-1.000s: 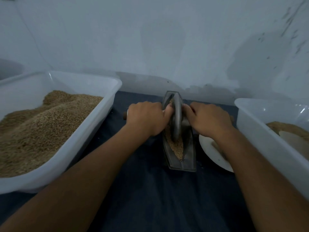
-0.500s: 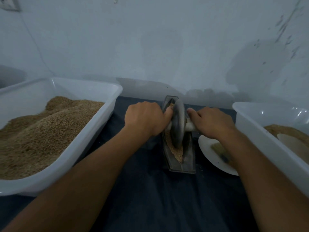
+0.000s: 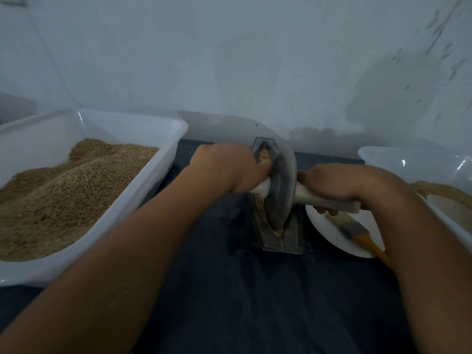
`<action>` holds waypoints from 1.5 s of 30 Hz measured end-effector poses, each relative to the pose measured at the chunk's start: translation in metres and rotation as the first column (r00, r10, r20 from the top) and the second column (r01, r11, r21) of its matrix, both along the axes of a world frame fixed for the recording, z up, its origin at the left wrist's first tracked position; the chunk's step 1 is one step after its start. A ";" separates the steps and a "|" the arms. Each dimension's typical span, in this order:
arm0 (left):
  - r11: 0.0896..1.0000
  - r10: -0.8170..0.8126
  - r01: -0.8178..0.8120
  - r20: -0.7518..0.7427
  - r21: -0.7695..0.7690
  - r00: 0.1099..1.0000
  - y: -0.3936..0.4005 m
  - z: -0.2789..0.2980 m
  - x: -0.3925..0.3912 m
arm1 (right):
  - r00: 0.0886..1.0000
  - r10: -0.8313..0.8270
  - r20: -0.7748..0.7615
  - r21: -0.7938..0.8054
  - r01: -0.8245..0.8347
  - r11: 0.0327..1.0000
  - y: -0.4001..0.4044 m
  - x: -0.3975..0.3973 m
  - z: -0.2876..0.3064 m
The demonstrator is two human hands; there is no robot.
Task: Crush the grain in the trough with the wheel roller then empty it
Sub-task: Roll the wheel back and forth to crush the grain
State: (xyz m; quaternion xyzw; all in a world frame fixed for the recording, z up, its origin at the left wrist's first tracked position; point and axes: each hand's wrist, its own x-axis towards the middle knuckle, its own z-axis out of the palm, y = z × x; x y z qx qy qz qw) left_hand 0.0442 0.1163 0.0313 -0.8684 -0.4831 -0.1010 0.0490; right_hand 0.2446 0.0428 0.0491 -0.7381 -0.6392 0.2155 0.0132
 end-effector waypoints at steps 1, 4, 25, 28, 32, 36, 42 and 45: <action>1.000 -0.003 0.003 -0.005 0.001 1.000 -0.001 0.001 0.000 | 1.000 0.003 0.003 -0.001 -0.003 1.000 -0.001 -0.001 0.001; 1.000 -0.007 0.007 -0.038 -0.018 0.999 -0.002 0.002 0.001 | 0.999 0.028 0.021 0.017 -0.029 0.999 -0.001 -0.003 0.000; 0.988 0.090 -0.101 0.094 0.116 0.991 0.011 -0.022 0.009 | 0.964 -0.130 0.231 0.599 -0.035 0.800 0.044 0.005 -0.040; 0.987 0.097 -0.112 0.128 0.112 0.987 0.015 -0.024 0.010 | 0.959 -0.153 0.239 0.620 -0.029 0.784 0.051 0.007 -0.039; 0.988 0.114 -0.128 0.142 0.091 0.983 0.022 -0.025 0.013 | 0.959 -0.133 0.251 0.600 -0.046 0.799 0.061 0.009 -0.037; 0.987 0.136 -0.147 0.152 0.060 0.979 0.032 -0.023 0.018 | 0.961 -0.111 0.255 0.550 -0.049 0.834 0.074 0.012 -0.034; 0.985 0.124 -0.140 0.150 0.099 0.981 0.044 -0.022 0.026 | 0.955 -0.045 0.293 0.470 -0.103 0.877 0.088 0.021 -0.032; 0.985 0.120 -0.138 0.159 0.107 0.980 0.050 -0.021 0.028 | 0.934 0.012 0.356 0.403 -0.165 0.900 0.095 0.024 -0.029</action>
